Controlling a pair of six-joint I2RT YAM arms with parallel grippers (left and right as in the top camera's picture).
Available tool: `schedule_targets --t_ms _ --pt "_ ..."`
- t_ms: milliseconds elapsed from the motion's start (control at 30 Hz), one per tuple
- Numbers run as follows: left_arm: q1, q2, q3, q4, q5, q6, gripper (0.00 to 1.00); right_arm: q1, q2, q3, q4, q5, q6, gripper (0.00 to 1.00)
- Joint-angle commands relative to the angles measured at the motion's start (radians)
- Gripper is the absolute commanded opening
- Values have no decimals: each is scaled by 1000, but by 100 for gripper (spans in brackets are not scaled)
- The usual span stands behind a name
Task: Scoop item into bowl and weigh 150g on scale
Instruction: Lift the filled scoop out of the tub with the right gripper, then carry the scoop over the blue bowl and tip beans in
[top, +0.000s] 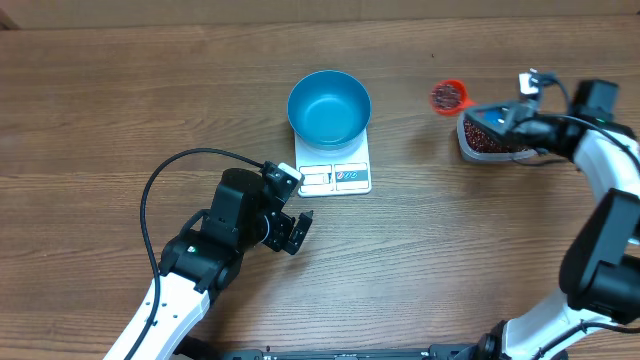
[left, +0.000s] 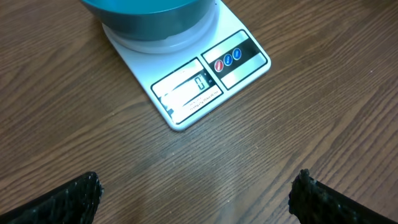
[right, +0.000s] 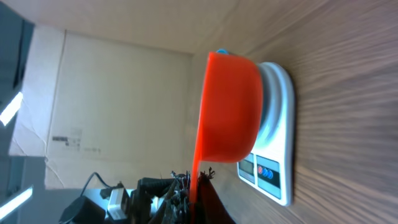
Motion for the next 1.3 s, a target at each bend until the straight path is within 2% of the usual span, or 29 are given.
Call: schedule_targets --t_ms 0,200,333,700,1033,1267 --pt "4 5 -3 2 -6 -9 100 86 1 63 85 18 188 4" --pt "3 5 -3 2 -6 -10 100 257 1 81 365 72 423 4" --pt "3 5 -3 2 -6 -9 100 341 1 81 433 146 460 4" --pt "4 5 -3 2 -6 -9 99 502 1 81 414 379 420 4" --pt "4 5 -3 2 -6 -9 100 584 1 87 302 618 302 4" --pt "4 5 -3 2 -6 -9 99 652 1 175 122 842 164 4"
